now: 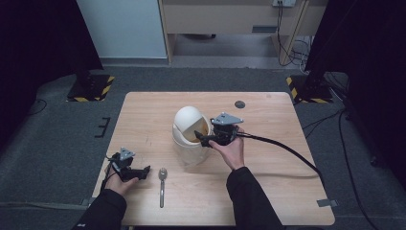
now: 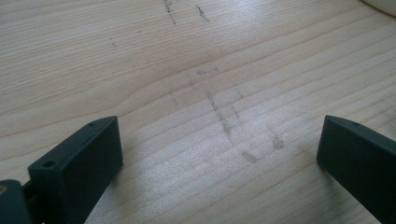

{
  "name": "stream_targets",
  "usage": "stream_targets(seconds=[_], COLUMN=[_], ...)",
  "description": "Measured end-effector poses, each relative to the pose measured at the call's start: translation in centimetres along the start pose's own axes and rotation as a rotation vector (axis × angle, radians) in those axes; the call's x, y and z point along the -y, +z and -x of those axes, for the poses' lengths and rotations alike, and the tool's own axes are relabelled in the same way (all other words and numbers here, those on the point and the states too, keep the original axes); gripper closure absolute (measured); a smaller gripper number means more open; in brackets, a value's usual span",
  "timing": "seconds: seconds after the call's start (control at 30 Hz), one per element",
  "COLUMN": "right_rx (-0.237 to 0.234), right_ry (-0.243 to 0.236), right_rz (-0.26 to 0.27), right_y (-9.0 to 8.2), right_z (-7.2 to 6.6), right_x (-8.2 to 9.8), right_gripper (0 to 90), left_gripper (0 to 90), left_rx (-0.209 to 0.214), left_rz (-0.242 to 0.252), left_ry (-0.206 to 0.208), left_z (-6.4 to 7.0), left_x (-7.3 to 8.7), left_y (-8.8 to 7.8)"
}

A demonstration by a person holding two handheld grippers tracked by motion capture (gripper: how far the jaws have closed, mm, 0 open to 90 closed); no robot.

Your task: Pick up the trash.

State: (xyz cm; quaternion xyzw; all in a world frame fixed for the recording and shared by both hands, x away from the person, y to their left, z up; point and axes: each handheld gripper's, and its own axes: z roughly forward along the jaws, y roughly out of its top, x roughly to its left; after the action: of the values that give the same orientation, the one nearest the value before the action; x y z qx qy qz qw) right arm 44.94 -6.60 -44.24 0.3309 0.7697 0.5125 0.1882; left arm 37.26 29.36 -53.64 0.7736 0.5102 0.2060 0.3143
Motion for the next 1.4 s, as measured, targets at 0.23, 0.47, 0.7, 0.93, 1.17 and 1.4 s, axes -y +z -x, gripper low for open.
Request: stream_targets(seconds=[0.23,0.47,0.7,0.93,1.17,1.4], right_rx=[0.002,0.002,0.021,0.071,0.132,0.174], right_ry=[0.024,0.022,0.003,0.023,0.053,0.103], right_rz=[-0.022,-0.004,0.056,0.135,0.132,0.089], right_y=[0.6,0.0,-2.8,-7.7,-10.9,-14.5], right_z=[0.0,0.0,0.6,2.4,4.5,6.8], right_x=[0.3,-0.1,-1.8,-3.3,-2.0,1.8], right_gripper=[20.9,22.7,22.9,22.3,21.8,21.3], left_gripper=[0.0,0.0,0.0,0.4,12.0,19.7], left_rx=[-0.001,0.001,0.026,0.027,0.041,0.094], left_rz=[0.0,0.0,0.006,0.006,-0.018,0.031], left_ry=[0.0,0.0,0.01,0.007,-0.021,-0.019], left_z=[0.0,0.0,-0.4,-0.5,-0.4,1.5], left_x=[0.0,0.0,0.1,0.1,-0.3,-0.9], left_y=[0.0,0.0,-0.1,-0.1,-0.8,-2.0])
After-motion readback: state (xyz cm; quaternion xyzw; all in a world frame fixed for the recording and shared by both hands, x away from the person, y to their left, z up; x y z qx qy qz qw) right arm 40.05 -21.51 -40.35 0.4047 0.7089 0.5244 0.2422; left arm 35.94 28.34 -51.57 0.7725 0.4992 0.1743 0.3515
